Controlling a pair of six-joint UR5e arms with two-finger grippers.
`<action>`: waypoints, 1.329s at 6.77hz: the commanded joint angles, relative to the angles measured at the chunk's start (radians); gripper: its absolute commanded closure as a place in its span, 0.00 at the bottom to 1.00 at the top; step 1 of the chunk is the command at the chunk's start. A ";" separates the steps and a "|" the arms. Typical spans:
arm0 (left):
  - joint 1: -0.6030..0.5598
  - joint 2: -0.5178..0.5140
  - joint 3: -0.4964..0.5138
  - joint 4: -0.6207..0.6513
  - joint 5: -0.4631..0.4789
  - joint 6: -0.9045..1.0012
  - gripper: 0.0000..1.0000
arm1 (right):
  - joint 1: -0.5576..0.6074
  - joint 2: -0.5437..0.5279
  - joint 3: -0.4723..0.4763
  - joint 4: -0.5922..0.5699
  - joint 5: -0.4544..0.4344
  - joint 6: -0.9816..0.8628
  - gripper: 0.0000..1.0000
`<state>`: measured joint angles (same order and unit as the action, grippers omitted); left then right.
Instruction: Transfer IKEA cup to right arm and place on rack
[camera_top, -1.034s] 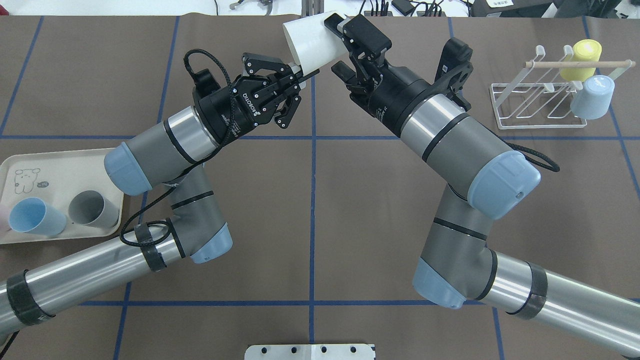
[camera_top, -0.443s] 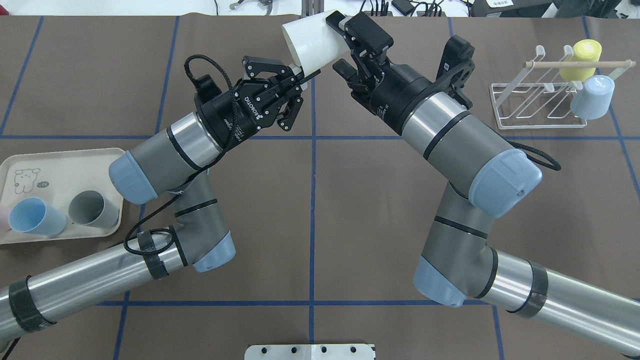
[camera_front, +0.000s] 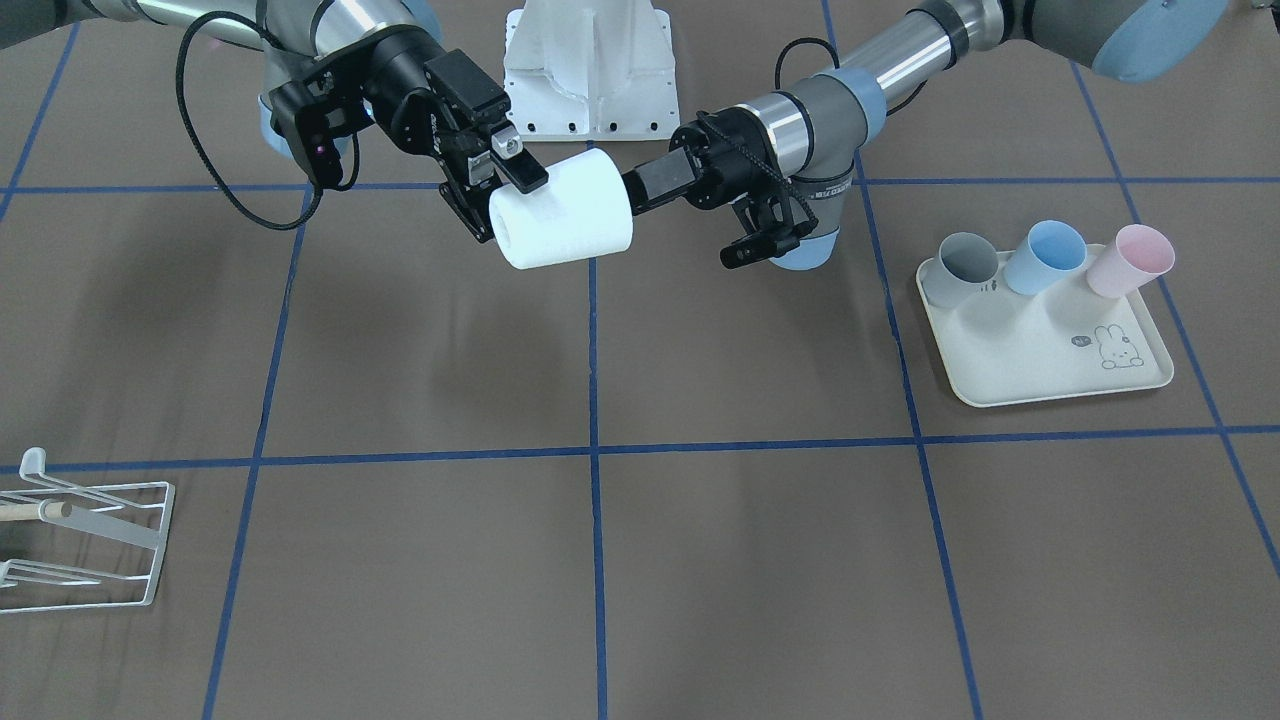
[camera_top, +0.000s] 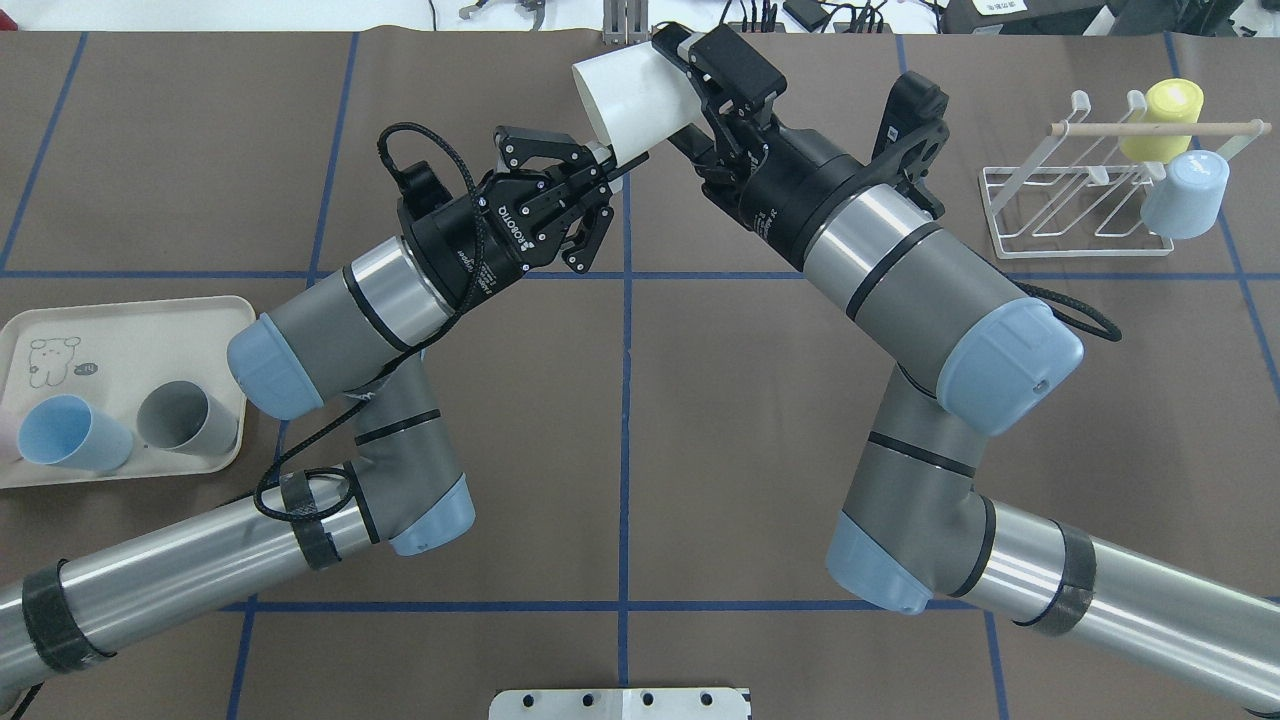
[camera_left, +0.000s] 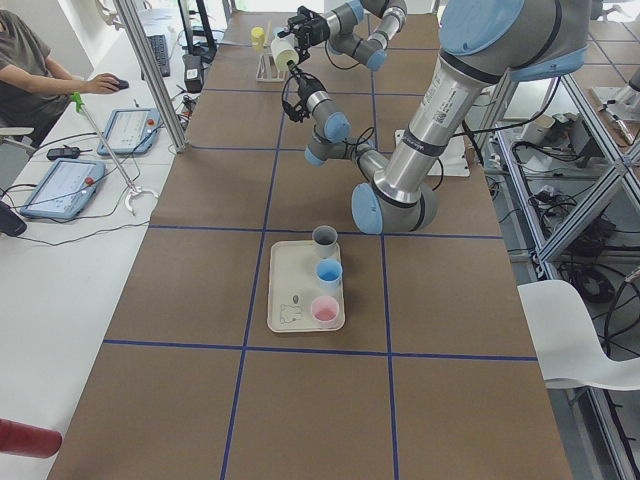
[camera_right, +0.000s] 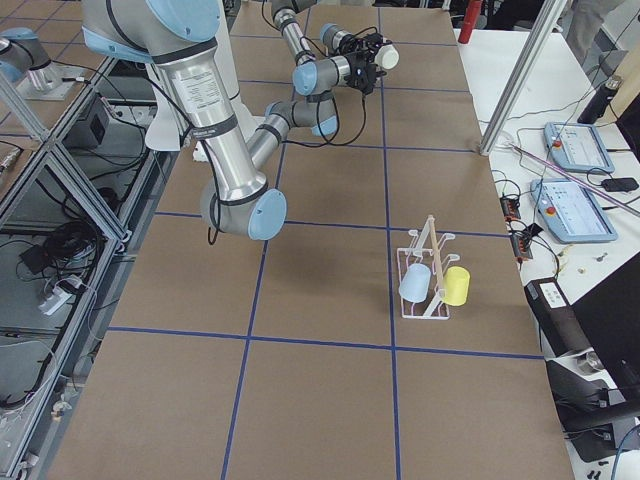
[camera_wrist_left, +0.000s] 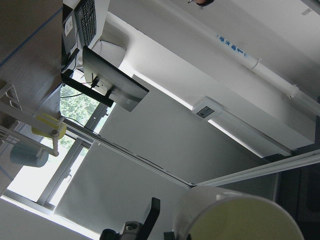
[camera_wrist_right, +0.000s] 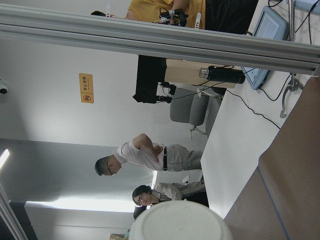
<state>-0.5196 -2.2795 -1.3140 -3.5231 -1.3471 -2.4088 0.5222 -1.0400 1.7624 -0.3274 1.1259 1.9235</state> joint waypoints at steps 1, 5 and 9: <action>0.003 -0.002 -0.005 0.001 0.000 0.000 1.00 | -0.001 0.000 -0.001 0.001 0.000 0.000 0.01; 0.018 0.000 -0.005 0.003 0.000 0.005 1.00 | -0.001 0.000 -0.004 -0.001 -0.002 -0.001 0.01; 0.020 0.000 -0.005 0.003 0.002 0.005 1.00 | -0.001 0.000 -0.004 -0.001 -0.002 -0.001 0.02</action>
<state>-0.5008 -2.2789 -1.3192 -3.5205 -1.3458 -2.4038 0.5215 -1.0400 1.7579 -0.3283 1.1244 1.9221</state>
